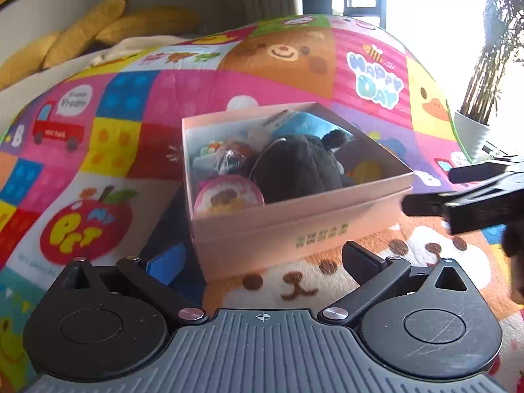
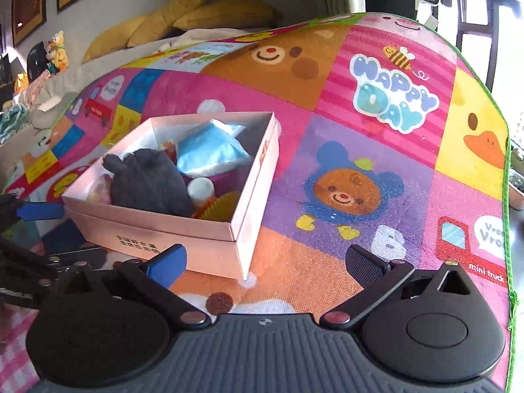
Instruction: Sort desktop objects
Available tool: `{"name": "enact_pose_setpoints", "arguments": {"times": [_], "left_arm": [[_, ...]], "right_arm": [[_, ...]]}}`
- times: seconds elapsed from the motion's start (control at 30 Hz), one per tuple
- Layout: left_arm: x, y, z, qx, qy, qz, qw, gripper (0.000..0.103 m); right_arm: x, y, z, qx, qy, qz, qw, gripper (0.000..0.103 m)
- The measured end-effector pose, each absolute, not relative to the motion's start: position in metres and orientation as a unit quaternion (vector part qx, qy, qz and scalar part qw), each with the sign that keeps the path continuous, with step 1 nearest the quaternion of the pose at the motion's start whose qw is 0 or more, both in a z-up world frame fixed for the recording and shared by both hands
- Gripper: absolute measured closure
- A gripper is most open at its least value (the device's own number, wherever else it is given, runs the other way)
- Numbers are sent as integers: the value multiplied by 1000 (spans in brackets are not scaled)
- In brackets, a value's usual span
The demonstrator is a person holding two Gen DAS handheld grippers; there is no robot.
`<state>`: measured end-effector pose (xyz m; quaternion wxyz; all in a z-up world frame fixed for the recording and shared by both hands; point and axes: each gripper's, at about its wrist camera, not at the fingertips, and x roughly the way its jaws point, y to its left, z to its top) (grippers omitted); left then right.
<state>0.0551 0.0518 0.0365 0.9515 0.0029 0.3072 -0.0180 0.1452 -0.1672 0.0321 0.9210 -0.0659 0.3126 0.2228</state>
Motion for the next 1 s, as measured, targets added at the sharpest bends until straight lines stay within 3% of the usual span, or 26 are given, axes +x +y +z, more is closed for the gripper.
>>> {"name": "enact_pose_setpoints", "arguments": {"times": [0.2, 0.4, 0.57, 0.7, 1.0], "left_arm": [[26, 46, 25, -30, 316, 25, 948, 0], [11, 39, 5, -29, 330, 50, 942, 0], [22, 38, 4, 5, 341, 80, 937, 0], [23, 43, 3, -13, 341, 78, 937, 0], [23, 44, 3, -17, 342, 76, 937, 0]], "right_arm": [[158, -155, 13, -66, 327, 194, 922, 0], [109, -159, -4, -59, 369, 248, 894, 0], [70, -154, -8, -116, 343, 215, 907, 0], [78, -166, -11, -58, 352, 212, 910, 0], [85, -161, -16, -63, 334, 182, 923, 0]]}}
